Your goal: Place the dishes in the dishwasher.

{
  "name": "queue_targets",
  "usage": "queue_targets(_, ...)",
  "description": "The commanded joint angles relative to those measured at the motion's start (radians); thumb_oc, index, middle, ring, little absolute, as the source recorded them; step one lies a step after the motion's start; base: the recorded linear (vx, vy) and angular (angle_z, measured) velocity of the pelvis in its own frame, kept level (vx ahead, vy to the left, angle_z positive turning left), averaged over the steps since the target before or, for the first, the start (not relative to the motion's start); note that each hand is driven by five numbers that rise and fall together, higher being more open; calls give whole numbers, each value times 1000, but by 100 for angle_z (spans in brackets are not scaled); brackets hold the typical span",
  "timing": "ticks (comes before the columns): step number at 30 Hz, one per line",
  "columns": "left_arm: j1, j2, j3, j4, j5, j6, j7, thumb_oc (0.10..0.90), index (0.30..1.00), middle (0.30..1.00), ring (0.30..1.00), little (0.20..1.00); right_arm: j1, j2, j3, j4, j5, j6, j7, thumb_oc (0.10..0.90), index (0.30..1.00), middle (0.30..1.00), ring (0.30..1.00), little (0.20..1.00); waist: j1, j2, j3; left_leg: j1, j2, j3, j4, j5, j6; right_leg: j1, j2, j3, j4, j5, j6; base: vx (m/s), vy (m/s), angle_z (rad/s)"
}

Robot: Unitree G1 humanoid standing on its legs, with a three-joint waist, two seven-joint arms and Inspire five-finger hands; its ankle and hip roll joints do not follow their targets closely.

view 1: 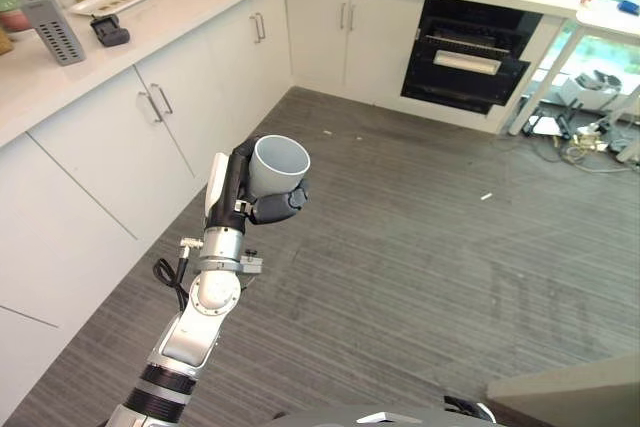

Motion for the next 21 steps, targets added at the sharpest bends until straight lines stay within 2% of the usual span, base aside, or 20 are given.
queue_targets(1,-104,0,101,-61,-3,-86,53,400,300,300,300,300,-24,-10,27,-8,15,-40,-8,800,900,900,900,900,-10,-29,22,-35,-58,-10,116,-91,25,-88,81,54,114,-54,-27,39,-97,12)
queue_targets(2,-102,4,108,-62,-9,-90,54,400,300,300,300,300,-29,-16,33,-12,5,-41,-11,800,900,900,900,900,-5,-30,37,-61,-64,-8,192,-115,15,-88,81,55,127,-68,-29,-35,-102,18)
queue_targets(3,-106,5,109,-61,-18,-92,56,400,300,300,300,300,-33,-22,40,-17,-9,-42,-15,800,900,900,900,900,-1,-36,62,-111,-64,1,319,-104,-2,-91,78,53,143,-70,-33,-9,-125,26)
queue_targets(4,-101,7,114,-67,-21,-93,56,400,300,300,300,300,-25,-25,51,-24,-28,-42,-14,800,900,900,900,900,4,-42,79,-159,-48,18,443,-75,-19,-85,77,52,153,-76,-41,49,-237,28)
queue_targets(5,-100,9,120,-72,-21,-97,55,400,300,300,300,300,-20,-31,69,-49,-35,-44,-11,800,900,900,900,900,31,-64,114,-254,-48,28,652,-6,-40,-53,66,65,155,-88,-59,101,-194,18)
queue_targets(7,-100,10,120,-72,-21,-97,55,400,300,300,300,300,-20,-31,69,-50,-35,-43,-11,800,900,900,900,900,31,-59,114,-265,-42,25,670,-14,-41,-55,72,64,157,-88,-60,161,-72,7)
queue_targets(8,-109,9,118,-72,-23,-98,63,400,300,300,300,300,-20,-36,66,-55,-25,-38,-12,800,900,900,900,900,56,-58,133,-415,-9,120,575,-3,-27,21,58,45,132,-125,-59,417,31,7)
queue_targets(9,-106,10,120,-72,-21,-97,63,400,300,300,300,300,-16,-33,62,-50,-25,-35,-11,800,900,900,900,900,61,-47,125,-432,5,145,486,-3,-17,42,62,49,122,-138,-54,439,32,18)
queue_targets(10,-105,10,120,-72,-21,-97,63,400,300,300,300,300,-15,-34,62,-50,-26,-35,-11,800,900,900,900,900,64,-52,124,-421,-2,152,471,0,-14,45,54,52,119,-140,-52,374,112,37)
queue_targets(11,-100,10,125,-74,-13,-93,64,400,300,300,300,300,-12,-32,60,-46,-33,-32,-8,800,900,900,900,900,72,-34,117,-449,12,163,373,27,-14,74,68,62,109,-155,-49,382,100,17)
queue_targets(12,-90,7,124,-83,-7,-91,59,400,300,300,300,300,-3,-32,62,-45,-42,-31,-4,800,900,900,900,900,84,-30,108,-444,5,174,274,58,-15,98,62,72,104,-168,-42,552,135,1)
queue_targets(13,-85,10,134,-86,8,-90,64,400,300,300,300,300,-2,-32,72,-41,-57,-30,-3,800,900,900,900,900,104,-22,109,-487,9,172,183,71,-14,132,65,89,99,-189,-38,546,117,-17)
queue_targets(14,-79,11,142,-92,17,-87,67,400,300,300,300,300,-3,-32,78,-36,-70,-29,-4,800,900,900,900,900,120,-27,99,-499,14,162,109,89,-14,161,51,105,95,-208,-31,583,115,-16)
queue_targets(16,-56,15,165,-106,26,-84,72,400,300,300,300,300,-11,-26,90,-27,-88,-26,-3,800,900,900,900,900,150,-38,76,-503,21,129,62,134,-20,210,26,143,101,-224,-22,474,80,-39)
queue_targets(17,-56,15,165,-106,26,-84,72,400,300,300,300,300,-11,-26,90,-27,-88,-26,-3,800,900,900,900,900,150,-38,76,-503,21,129,62,134,-20,210,26,143,101,-224,-22,575,118,-70)
queue_targets(18,-36,18,177,-118,25,-82,73,400,300,300,300,300,2,-12,83,-24,-92,-27,-4,800,900,900,900,900,154,-41,45,-470,19,145,55,189,-9,229,14,153,118,-213,-11,566,127,-75)
queue_targets(19,-40,20,171,-122,22,-84,74,400,300,300,300,300,5,-6,73,-24,-79,-30,-3,800,900,900,900,900,152,-53,34,-449,4,148,46,216,0,215,4,153,148,-183,6,756,181,-86)
queue_targets(20,-47,25,163,-122,24,-81,72,400,300,300,300,300,5,-1,64,-22,-65,-27,-3,800,900,900,900,900,147,-72,22,-432,-23,148,40,216,11,198,-14,142,199,-130,31,489,127,-51)
queue_targets(21,-51,35,159,-130,27,-82,67,400,300,300,300,300,1,3,57,-12,-56,-25,1,800,900,900,900,900,153,-81,9,-413,-41,147,33,204,24,173,-18,152,245,-44,63,491,132,-32)
